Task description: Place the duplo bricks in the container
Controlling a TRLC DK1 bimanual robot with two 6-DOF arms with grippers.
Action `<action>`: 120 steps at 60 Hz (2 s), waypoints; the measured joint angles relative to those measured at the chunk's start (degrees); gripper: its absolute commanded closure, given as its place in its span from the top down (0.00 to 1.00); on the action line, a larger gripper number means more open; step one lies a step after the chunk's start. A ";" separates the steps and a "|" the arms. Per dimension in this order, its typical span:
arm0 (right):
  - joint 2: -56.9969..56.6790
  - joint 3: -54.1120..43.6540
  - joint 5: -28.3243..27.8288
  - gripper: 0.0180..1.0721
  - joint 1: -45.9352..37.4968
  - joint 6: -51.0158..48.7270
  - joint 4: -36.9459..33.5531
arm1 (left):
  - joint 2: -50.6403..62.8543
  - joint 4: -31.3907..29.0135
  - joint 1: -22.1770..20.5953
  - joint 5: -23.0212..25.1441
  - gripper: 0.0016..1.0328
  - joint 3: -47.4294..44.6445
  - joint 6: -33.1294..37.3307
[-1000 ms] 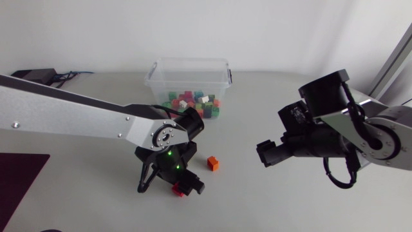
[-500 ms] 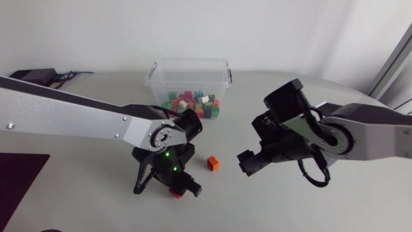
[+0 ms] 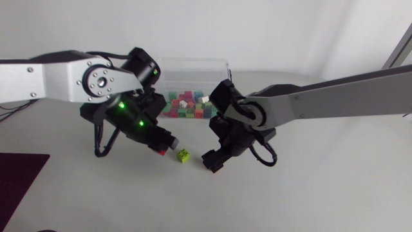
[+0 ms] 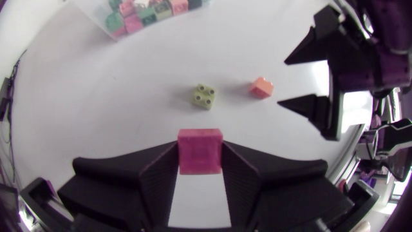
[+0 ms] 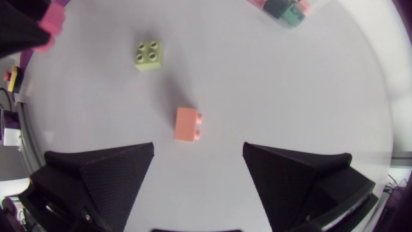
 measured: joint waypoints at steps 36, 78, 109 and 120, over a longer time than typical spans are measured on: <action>11.34 8.28 1.84 0.40 0.70 0.02 -0.77 | -0.90 9.40 7.26 0.11 0.25 9.79 1.14; 9.33 5.44 4.79 0.18 2.86 0.17 1.64 | 5.66 31.21 9.31 0.20 0.25 14.25 -0.26; -2.38 4.48 1.25 0.18 -4.09 -2.01 0.11 | 26.25 29.07 8.79 -0.92 0.27 36.13 -0.52; -2.47 3.98 0.17 0.18 -5.16 -2.99 0.17 | 29.97 25.86 9.05 -1.38 0.57 40.89 -0.72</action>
